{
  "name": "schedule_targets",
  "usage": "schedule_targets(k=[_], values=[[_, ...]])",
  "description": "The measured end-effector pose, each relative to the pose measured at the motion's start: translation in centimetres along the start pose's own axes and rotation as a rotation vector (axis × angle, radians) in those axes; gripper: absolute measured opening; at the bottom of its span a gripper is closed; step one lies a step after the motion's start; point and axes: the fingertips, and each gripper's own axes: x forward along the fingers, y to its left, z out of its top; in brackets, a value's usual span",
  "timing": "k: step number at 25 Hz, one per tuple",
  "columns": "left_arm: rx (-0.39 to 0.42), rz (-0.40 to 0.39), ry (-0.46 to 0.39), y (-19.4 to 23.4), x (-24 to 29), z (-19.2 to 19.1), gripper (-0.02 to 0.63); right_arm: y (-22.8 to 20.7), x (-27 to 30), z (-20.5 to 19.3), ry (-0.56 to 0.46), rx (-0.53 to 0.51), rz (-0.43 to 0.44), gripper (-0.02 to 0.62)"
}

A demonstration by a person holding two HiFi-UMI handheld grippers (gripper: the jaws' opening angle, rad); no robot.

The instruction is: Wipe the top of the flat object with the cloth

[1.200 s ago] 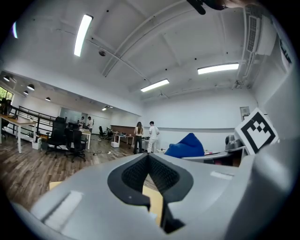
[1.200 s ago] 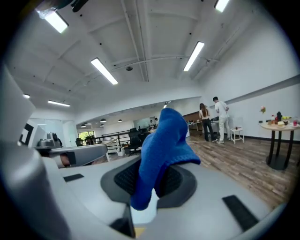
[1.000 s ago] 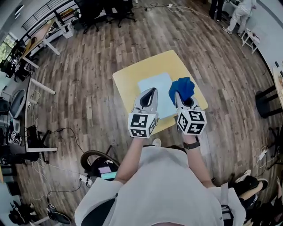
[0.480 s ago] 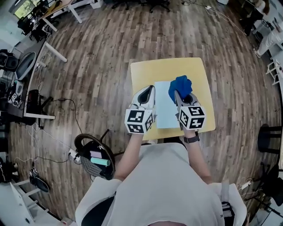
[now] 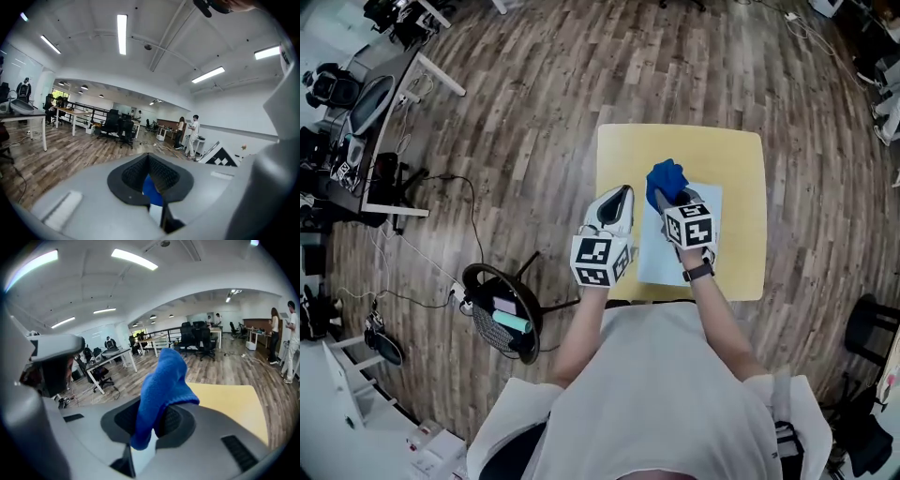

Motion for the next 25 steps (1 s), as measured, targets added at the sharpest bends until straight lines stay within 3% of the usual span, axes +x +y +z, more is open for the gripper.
schedule_targets(k=[6,11,25], values=[[-0.015,0.014,0.035,0.6,2.1,-0.7,0.008,-1.4,7.3,-2.6,0.147,-0.050,0.033,0.072],[-0.014,0.023,0.057,0.7,2.4,-1.2,0.008,-2.7,11.5,-4.2,0.215,-0.021,0.048,0.075],[0.000,-0.006,0.105,-0.7,4.2,-2.6,0.008,-6.7,10.1,-6.8,0.253,0.010,0.025,0.077]])
